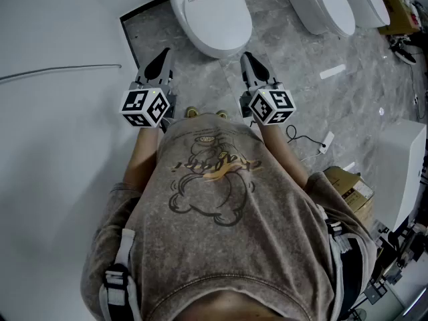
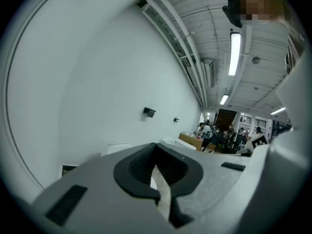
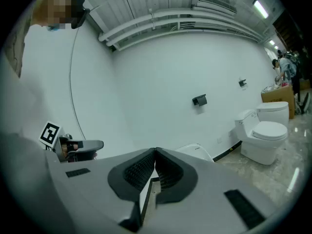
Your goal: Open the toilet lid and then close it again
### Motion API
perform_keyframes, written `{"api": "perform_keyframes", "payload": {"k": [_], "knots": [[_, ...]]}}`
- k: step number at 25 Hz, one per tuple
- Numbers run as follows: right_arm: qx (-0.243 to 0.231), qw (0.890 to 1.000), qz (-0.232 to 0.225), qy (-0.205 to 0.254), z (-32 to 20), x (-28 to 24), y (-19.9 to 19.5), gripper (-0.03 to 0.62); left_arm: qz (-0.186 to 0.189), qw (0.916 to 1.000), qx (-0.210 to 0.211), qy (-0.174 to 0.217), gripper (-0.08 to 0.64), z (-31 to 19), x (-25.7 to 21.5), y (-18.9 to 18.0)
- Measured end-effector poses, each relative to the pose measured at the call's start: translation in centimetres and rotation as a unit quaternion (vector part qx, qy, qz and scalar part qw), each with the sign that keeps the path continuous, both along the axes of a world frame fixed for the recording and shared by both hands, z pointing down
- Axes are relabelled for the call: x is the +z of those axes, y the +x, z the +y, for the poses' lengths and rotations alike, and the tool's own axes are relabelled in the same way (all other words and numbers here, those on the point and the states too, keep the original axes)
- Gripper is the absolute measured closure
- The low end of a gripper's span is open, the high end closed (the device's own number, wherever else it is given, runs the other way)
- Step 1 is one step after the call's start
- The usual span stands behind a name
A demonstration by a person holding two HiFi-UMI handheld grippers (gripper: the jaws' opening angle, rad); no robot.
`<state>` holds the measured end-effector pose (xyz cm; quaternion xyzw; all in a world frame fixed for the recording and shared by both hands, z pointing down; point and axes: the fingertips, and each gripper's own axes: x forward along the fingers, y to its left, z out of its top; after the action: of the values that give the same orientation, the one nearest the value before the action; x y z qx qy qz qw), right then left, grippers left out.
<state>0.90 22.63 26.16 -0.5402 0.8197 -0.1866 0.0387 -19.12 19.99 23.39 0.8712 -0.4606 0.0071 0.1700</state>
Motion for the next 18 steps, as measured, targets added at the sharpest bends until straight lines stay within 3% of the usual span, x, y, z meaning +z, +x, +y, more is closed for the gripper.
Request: {"api": "perform_keyframes", "payload": {"k": [8,13,14,16,18], "knots": [[-0.009,1.000,-0.005,-0.002,-0.8,0.0,0.9,0.564,-0.004,0.9999,-0.012,-0.002,0.551,-0.7,0.0,0.6],[-0.032,0.999,0.016,-0.022,-1.6,1.7,2.1,0.558,-0.041,0.9990,-0.014,0.010,0.549,-1.6,0.7,1.8],[-0.039,0.999,0.023,-0.028,-1.8,2.3,2.3,0.539,-0.050,0.9986,-0.011,0.011,0.539,-1.8,1.2,2.2],[-0.060,0.997,0.034,-0.040,-2.3,3.7,2.5,0.412,-0.065,0.9978,-0.008,0.009,0.493,-2.5,2.6,2.7],[-0.078,0.994,0.052,-0.051,-3.4,5.5,2.6,0.370,-0.083,0.9966,-0.002,0.005,0.445,-3.8,4.3,3.2]]}}
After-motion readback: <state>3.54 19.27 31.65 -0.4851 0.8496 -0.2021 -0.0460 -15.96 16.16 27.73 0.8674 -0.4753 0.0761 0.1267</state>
